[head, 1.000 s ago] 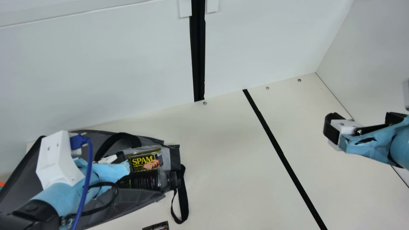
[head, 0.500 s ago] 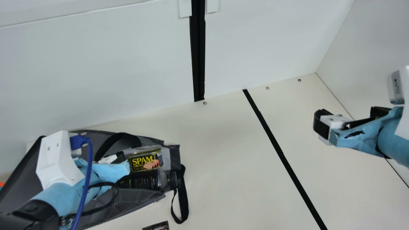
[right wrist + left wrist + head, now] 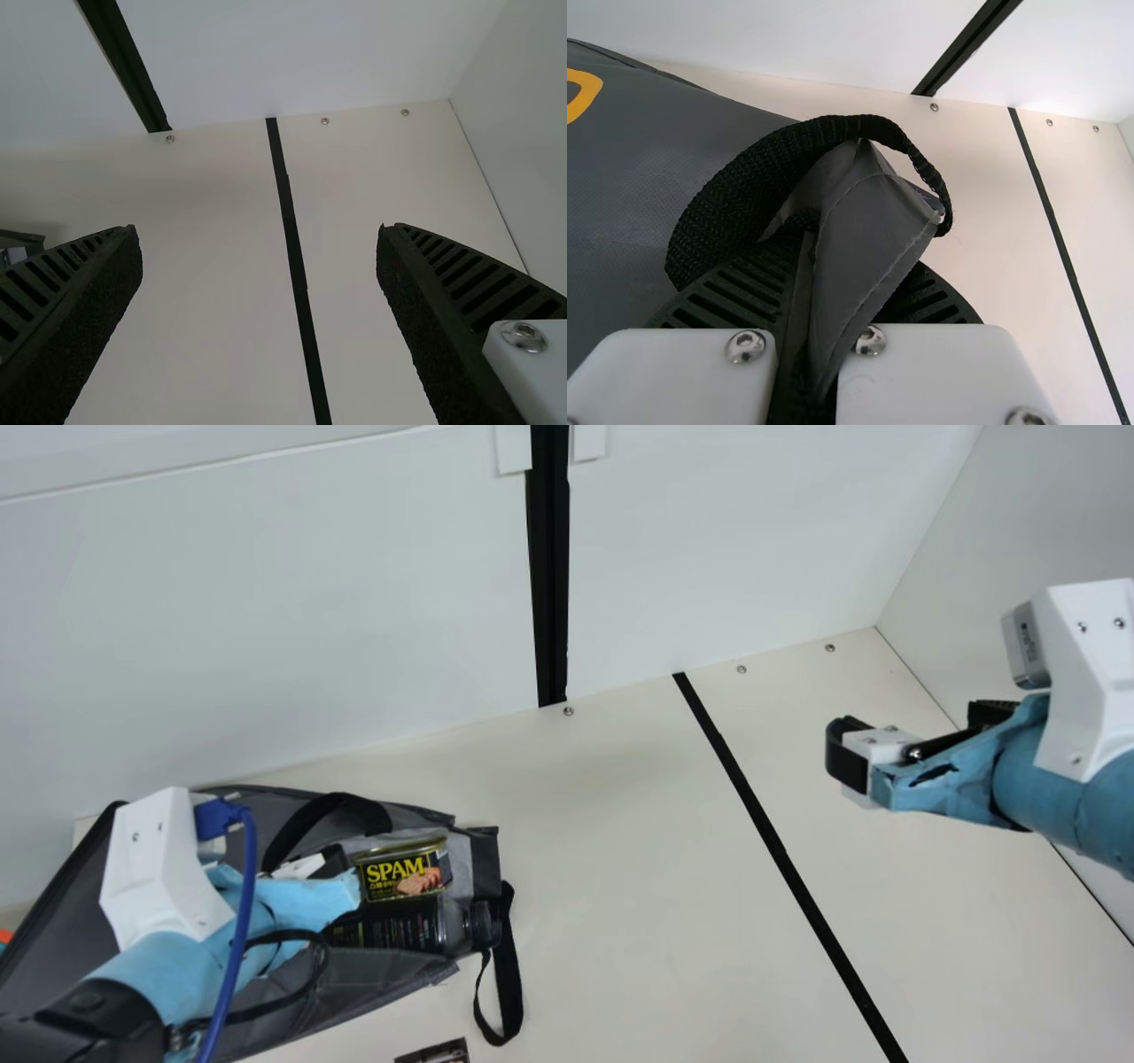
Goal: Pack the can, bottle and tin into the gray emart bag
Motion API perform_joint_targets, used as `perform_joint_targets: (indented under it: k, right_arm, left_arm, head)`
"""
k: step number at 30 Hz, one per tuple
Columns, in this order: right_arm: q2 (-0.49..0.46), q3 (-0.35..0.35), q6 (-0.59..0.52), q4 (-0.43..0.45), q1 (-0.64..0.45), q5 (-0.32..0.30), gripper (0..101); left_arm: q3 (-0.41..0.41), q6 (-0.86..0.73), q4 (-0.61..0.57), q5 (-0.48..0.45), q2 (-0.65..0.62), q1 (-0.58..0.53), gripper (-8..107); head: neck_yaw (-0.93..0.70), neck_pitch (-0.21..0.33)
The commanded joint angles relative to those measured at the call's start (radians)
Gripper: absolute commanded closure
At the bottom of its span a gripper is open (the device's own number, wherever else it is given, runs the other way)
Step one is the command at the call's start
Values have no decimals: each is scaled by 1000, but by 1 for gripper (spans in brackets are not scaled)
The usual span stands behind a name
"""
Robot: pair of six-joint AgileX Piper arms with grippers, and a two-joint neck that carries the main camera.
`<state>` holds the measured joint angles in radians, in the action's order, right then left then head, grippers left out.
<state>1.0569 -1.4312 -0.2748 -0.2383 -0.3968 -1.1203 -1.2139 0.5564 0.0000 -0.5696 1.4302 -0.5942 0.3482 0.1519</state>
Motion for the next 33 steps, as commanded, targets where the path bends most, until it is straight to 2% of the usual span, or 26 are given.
perform_joint_targets:
  k: [1,33]
  right_arm:
    - [6,2,-7,-4,6,3,10]
    - [137,103,-257,-174,39,81,10]
  left_arm:
    - [0,0,0,0,0,0,89]
    - [0,0,0,0,0,0,89]
  head:
    - [1,23]
    - [1,23]
